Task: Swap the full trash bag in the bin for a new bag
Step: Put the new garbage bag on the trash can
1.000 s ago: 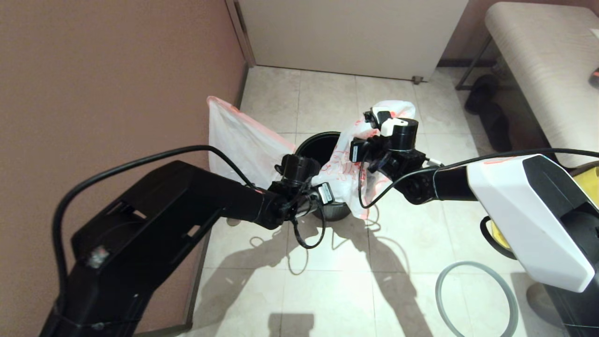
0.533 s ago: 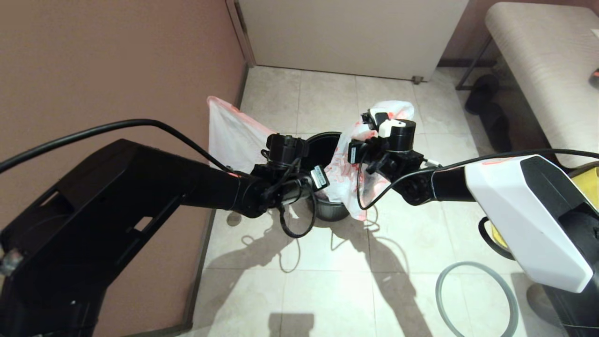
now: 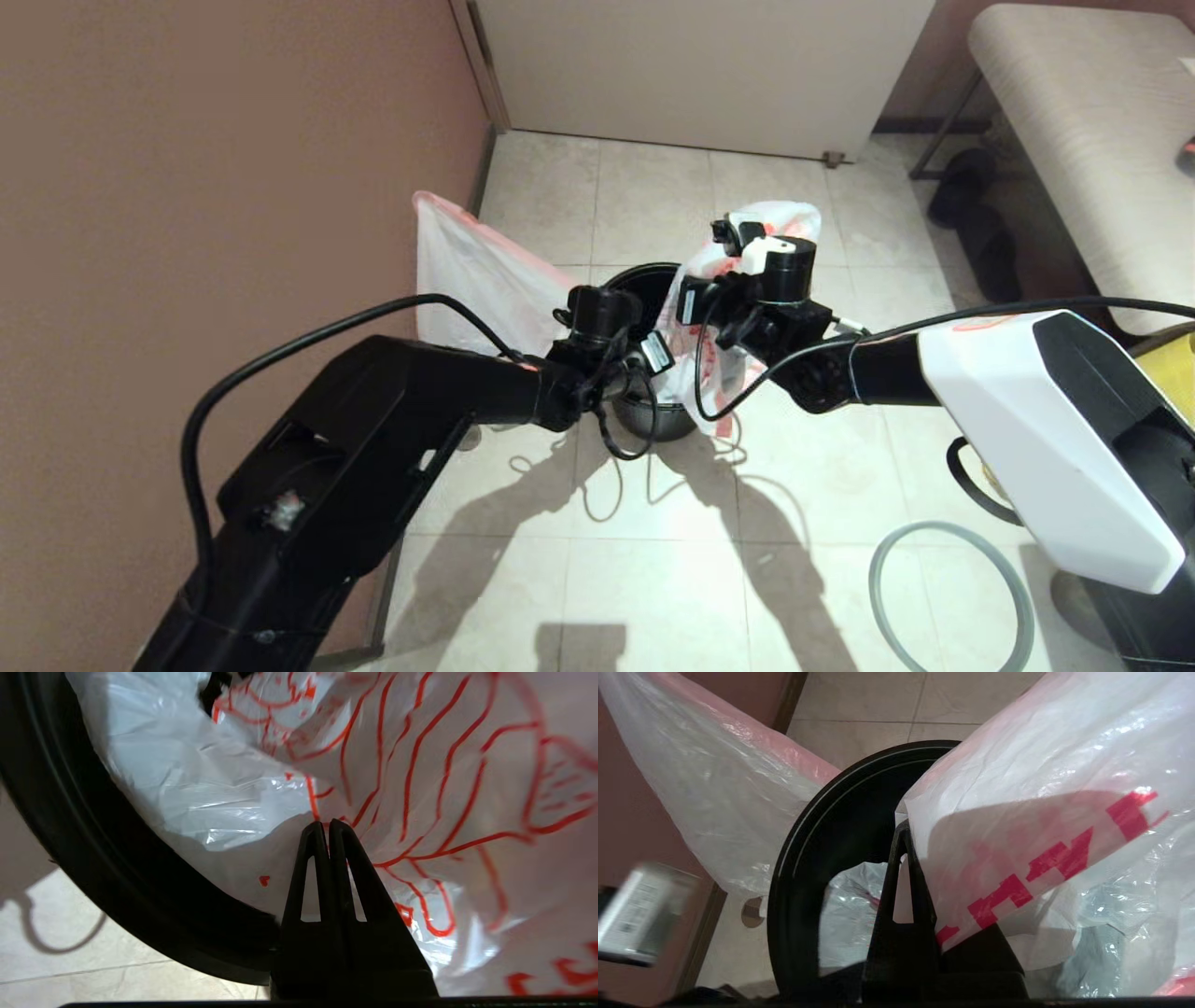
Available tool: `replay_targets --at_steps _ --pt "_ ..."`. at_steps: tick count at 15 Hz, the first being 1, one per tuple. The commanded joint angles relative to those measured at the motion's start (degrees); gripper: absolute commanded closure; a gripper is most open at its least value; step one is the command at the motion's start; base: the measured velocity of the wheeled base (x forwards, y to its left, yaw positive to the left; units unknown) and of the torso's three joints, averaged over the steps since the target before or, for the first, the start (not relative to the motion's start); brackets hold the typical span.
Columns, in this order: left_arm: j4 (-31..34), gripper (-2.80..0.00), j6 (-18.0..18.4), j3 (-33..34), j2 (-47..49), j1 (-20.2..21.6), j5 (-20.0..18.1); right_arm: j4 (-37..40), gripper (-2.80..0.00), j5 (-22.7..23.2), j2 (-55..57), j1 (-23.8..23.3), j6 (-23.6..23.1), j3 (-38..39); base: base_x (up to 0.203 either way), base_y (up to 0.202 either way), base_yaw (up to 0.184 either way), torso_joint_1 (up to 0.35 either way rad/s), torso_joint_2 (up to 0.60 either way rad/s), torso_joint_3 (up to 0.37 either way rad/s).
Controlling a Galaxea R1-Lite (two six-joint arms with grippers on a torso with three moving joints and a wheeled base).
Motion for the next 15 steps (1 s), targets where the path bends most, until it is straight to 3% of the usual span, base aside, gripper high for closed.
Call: replay_targets --at_steps 1,5,10,11,13,15 --pt "-0.33 0.00 -0.12 -1.05 3.71 0.21 -0.06 -0.15 0.00 -0.05 -0.34 0.49 0.47 0.10 0.000 0.000 0.000 0.000 0.00 0.000" --pt "-3.38 0.00 0.86 -1.04 4.89 1.87 0.01 -0.87 0.00 -0.46 -1.30 1.69 2.11 1.07 0.000 0.000 0.000 0.000 0.00 0.000" --pt "-4.97 0.00 1.15 -0.97 4.58 2.44 0.11 1.78 0.00 -0.29 -2.54 3.07 -2.06 2.20 0.000 0.000 0.000 0.000 0.00 0.000" --pt "-4.98 0.00 1.06 -1.04 4.58 2.45 0.20 2.05 -2.80 -0.03 -2.53 3.16 -2.06 2.00 0.000 0.000 0.000 0.000 0.00 0.000" --pt "-5.07 0.00 1.06 -1.00 4.49 2.59 0.20 4.09 -2.80 0.44 -3.08 3.15 -2.54 2.67 0.000 0.000 0.000 0.000 0.00 0.000" --pt "-5.38 0.00 1.06 -0.99 4.47 2.62 0.20 12.56 -2.80 0.39 -6.89 3.09 -3.10 4.53 0.000 0.000 0.000 0.000 0.00 0.000"
